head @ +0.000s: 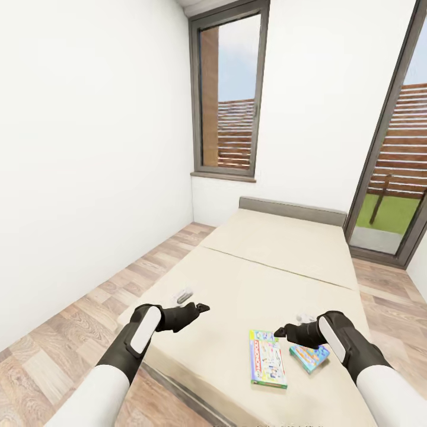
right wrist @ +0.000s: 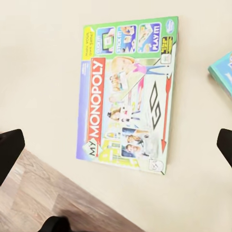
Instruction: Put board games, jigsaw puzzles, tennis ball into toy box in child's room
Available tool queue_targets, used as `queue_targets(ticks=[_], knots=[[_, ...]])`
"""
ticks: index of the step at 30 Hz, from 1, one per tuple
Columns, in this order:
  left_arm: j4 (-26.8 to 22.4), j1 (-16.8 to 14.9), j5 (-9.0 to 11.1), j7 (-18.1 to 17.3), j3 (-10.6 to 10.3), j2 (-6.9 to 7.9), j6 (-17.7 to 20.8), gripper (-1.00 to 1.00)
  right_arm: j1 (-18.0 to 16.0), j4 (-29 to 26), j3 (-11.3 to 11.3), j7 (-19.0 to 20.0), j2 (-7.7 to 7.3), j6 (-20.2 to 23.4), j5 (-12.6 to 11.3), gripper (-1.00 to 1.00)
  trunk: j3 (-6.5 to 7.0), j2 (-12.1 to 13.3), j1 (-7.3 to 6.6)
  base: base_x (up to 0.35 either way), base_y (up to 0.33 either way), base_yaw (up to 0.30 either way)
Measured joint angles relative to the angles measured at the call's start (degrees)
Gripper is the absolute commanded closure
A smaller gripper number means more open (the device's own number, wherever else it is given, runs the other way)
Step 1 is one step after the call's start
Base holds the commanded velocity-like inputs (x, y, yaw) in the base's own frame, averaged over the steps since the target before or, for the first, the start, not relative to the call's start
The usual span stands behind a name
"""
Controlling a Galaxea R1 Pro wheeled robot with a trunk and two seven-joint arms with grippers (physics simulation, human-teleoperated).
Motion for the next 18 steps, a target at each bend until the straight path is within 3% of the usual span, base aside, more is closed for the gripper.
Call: queue_targets(ticks=[18], knots=[[0.1,0.0,-0.1,0.1,-0.2,0.01,-0.1,-1.0,0.0,0.0,0.1,0.0,0.0,0.0,0.0,-1.0,-3.92,-7.2,3.96,0.0,0.0,0.0]])
